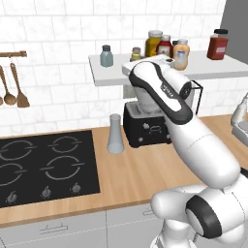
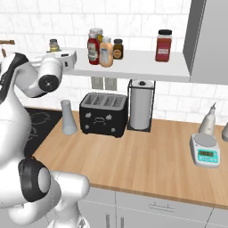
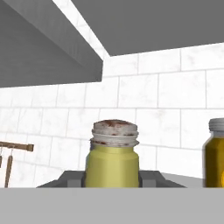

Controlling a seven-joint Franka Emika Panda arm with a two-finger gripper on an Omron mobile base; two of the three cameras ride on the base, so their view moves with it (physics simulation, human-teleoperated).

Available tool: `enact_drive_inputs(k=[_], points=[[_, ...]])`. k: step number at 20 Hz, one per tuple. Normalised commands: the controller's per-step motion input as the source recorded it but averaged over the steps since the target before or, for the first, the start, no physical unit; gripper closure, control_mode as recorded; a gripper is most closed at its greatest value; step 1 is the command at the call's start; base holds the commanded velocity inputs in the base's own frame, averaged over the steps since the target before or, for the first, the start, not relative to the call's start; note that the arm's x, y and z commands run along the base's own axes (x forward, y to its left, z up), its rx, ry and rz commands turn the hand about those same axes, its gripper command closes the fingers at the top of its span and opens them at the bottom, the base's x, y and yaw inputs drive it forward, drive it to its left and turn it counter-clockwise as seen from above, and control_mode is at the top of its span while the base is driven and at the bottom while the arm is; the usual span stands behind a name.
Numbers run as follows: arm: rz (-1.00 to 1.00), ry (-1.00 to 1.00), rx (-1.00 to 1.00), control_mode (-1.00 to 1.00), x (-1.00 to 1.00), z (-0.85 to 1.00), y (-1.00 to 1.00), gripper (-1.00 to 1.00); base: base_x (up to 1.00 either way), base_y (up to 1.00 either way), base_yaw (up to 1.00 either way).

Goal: Put the shaker and condiment bottle from the counter next to their counterparts in the cabinet.

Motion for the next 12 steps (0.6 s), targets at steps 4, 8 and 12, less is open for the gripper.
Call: enact_drive_inputs(k=[4,8,12], points=[[-0.01,0.0,0.0,-1.0,0.14,0.06,0.03,1.0,0.0,0.0,0.0],[-0.01,0.01,0.0,-1.0,0.02,-0.03,0.04,1.0,0.0,0.0,0.0],[0.0,0.05,0.0,-1.0,0.05,-0.22,0.07,1.0,0.0,0.0,0.0]])
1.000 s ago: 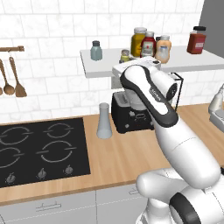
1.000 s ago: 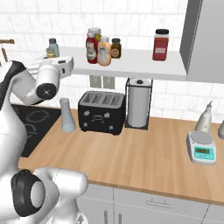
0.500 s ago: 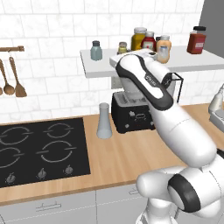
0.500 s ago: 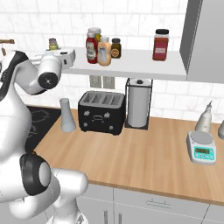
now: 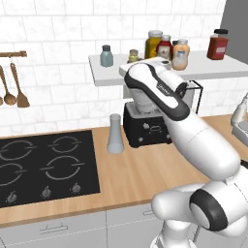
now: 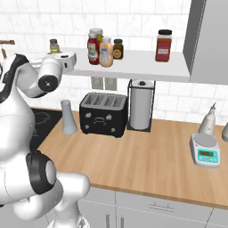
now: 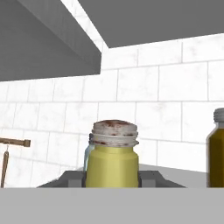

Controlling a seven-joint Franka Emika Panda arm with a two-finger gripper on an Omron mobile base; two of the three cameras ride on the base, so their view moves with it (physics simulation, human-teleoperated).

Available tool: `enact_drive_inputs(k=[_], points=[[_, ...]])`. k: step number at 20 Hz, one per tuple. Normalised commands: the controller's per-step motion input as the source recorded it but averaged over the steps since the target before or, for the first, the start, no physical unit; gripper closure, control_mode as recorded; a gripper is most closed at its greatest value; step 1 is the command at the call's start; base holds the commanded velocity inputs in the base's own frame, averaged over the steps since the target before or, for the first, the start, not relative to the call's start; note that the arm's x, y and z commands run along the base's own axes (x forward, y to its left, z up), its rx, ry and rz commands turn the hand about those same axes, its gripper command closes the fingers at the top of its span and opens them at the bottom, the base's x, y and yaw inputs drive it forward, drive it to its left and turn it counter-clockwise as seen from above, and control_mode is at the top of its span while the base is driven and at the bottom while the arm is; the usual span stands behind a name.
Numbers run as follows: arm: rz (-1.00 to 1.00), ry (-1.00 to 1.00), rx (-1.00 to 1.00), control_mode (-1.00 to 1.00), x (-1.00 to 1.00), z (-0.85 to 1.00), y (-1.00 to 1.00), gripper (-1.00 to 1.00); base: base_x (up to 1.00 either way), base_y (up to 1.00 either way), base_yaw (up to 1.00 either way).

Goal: Put the shaker and condiment bottle from the counter next to their counterparts in the cabinet.

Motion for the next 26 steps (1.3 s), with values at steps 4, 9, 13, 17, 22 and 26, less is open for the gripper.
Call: enact_drive_inputs(k=[4,9,13,17,22,26], points=[[0.0,0.03,0.0,-1.0,0.23,-0.12,0.03,1.0,0.0,0.0,0.0],[0.0,0.0,0.0,-1.0,0.34,0.0,0.0,1.0,0.0,0.0,0.0],[0.0,0.0,0.0,-1.0,0.26,-0.01,0.0,1.0,0.0,0.0,0.0],[0.0,0.0,0.0,-1.0,0.03,-0.11,0.0,1.0,0.0,0.0,0.0],[0.0,0.0,0.0,-1.0,0.0,-0.23,0.01,1.0,0.0,0.0,0.0],[0.0,0.02,0.0,-1.0,0.01,-0.31,0.02,1.0,0.0,0.0,0.0]])
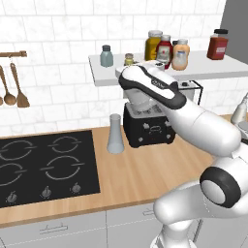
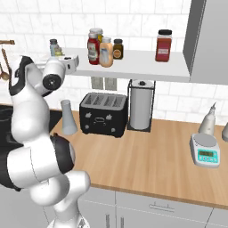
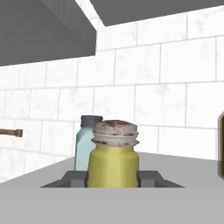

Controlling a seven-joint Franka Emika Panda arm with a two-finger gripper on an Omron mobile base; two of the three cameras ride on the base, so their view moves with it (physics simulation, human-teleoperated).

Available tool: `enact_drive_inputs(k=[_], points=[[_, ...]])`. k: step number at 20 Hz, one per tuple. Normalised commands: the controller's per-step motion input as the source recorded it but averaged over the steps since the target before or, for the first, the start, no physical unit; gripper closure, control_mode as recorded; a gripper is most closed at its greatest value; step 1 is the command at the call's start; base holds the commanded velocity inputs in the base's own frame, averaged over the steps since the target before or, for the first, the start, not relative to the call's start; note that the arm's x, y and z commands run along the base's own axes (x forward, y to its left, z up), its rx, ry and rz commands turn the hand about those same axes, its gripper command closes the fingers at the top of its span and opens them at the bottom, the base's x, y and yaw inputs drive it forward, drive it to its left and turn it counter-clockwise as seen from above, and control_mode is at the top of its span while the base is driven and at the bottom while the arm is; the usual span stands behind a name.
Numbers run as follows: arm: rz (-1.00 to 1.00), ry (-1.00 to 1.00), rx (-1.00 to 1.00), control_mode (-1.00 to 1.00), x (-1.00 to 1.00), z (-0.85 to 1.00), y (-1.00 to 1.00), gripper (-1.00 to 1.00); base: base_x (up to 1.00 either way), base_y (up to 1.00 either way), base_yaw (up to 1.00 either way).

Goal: Put the shaker and condiment bottle from the counter next to their counterparts in the cabinet.

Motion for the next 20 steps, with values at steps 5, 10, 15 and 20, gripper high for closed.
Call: enact_drive_inputs(k=[5,10,15,20], points=[[0.0,0.05,0.0,-1.0,0.09,-0.3,0.03,-1.0,0.0,0.0,0.0],[0.0,0.05,0.05,-1.0,0.14,-0.36,-0.01,-1.0,0.0,0.0,0.0],[0.0,0.07,0.08,-1.0,0.18,-0.25,-0.02,-1.0,0.0,0.0,0.0],[0.0,0.07,0.09,-1.0,0.14,-0.23,-0.06,-1.0,0.0,0.0,0.0]])
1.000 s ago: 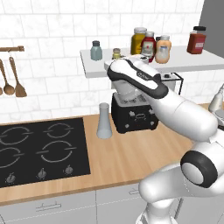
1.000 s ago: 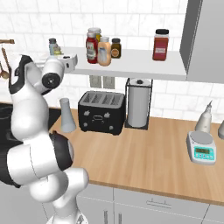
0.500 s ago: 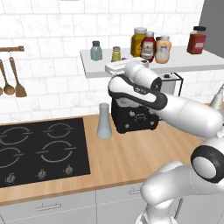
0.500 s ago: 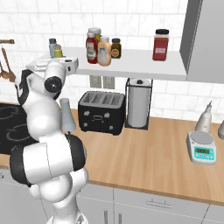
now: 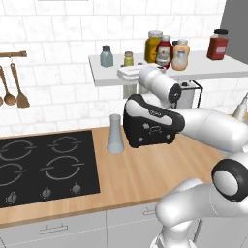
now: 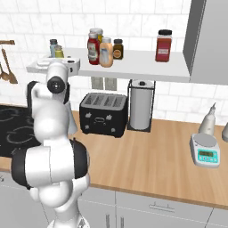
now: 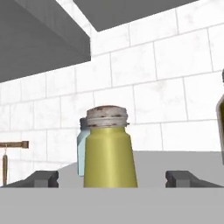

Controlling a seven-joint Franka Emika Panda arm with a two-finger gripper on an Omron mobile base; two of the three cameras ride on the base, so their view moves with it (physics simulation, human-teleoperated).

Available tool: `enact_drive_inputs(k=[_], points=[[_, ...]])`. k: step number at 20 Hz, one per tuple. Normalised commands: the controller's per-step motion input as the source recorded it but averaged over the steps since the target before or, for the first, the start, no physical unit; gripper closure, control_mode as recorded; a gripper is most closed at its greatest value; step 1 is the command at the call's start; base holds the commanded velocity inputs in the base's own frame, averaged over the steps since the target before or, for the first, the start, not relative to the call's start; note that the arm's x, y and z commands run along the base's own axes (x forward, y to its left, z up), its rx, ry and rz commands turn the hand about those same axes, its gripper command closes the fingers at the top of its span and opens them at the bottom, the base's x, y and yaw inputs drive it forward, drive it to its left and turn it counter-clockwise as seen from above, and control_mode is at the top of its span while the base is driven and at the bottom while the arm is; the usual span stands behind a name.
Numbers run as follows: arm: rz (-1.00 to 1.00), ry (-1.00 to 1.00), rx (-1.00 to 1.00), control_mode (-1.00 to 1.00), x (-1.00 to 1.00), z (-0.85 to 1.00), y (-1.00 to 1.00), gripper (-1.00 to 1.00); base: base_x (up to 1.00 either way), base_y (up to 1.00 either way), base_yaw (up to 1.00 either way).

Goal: Put the shaker and condiment bottle from the counter next to their counterparts in the cabinet.

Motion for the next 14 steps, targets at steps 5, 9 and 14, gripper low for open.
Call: enact_drive_inputs(k=[5,9,14], points=[[0.0,0.02,0.11,-1.0,-0.01,-0.15,-0.14,-1.0,0.0,0.0,0.0],[-0.03,0.0,0.08,-1.0,-0.51,-0.34,-0.3,-1.0,0.0,0.0,0.0],[-0.05,-0.01,0.02,-1.0,-0.91,-0.65,-0.34,-1.0,0.0,0.0,0.0]])
